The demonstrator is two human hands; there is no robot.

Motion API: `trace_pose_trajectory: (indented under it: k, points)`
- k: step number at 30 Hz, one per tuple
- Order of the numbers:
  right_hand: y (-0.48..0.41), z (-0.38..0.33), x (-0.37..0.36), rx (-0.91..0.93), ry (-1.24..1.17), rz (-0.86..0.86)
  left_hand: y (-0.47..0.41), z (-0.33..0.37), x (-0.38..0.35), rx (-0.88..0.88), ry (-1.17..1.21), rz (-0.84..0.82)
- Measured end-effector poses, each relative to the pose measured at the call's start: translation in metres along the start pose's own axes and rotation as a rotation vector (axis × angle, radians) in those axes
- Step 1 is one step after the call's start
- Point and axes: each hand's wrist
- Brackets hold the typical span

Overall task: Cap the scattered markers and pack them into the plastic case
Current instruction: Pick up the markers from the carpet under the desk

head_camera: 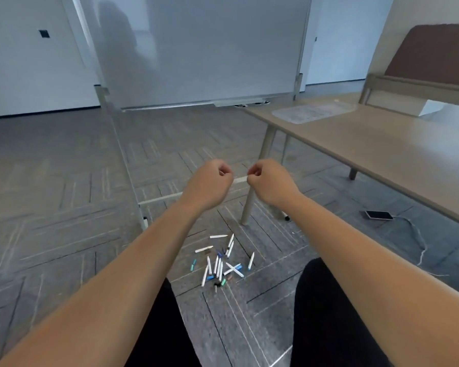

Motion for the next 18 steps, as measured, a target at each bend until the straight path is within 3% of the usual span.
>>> trace_pose_trajectory:
  k: [7, 18]
  points:
    - [-0.034, -0.009, -0.053, 0.003, 0.013, -0.089, -0.022, -0.061, 0.004, 0.073, -0.03, -0.02]
    - [-0.13, 0.071, -0.17, -0.101, 0.044, -0.264, -0.095, -0.169, -0.089, 0.27, -0.112, -0.211]
Point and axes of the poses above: each hand's wrist, its own y-axis away from the middle knuckle, its own x-axis out of the back of the hand, z = x × y, and after that the axes turned 5 degrees about -x, right-handed
